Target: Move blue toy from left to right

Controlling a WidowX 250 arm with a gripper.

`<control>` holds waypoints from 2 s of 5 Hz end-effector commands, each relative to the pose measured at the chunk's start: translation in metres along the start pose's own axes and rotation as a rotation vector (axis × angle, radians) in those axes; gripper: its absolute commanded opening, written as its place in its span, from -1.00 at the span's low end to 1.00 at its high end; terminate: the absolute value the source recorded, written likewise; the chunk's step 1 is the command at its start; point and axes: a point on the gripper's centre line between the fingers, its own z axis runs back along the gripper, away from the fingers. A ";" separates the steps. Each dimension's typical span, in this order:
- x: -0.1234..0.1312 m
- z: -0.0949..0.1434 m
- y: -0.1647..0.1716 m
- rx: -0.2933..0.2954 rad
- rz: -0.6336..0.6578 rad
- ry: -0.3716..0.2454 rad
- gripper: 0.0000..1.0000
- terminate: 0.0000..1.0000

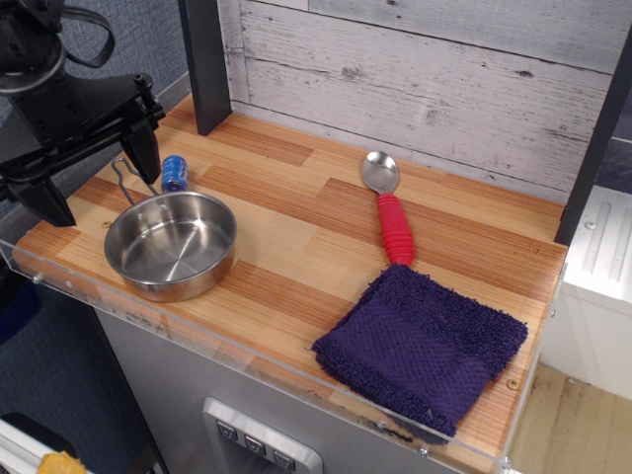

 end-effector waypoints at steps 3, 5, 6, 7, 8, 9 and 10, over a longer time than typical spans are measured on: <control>0.039 -0.016 -0.004 0.003 -0.053 -0.011 1.00 -1.00; 0.069 -0.032 -0.012 0.003 -0.073 -0.012 1.00 -1.00; 0.082 -0.046 -0.029 0.009 -0.099 -0.026 1.00 -1.00; 0.085 -0.055 -0.048 0.008 -0.101 -0.030 1.00 -1.00; 0.087 -0.066 -0.062 0.007 -0.108 -0.018 1.00 -1.00; 0.092 -0.081 -0.073 0.018 -0.113 -0.009 1.00 -1.00; 0.101 -0.096 -0.071 0.042 -0.090 -0.009 1.00 -1.00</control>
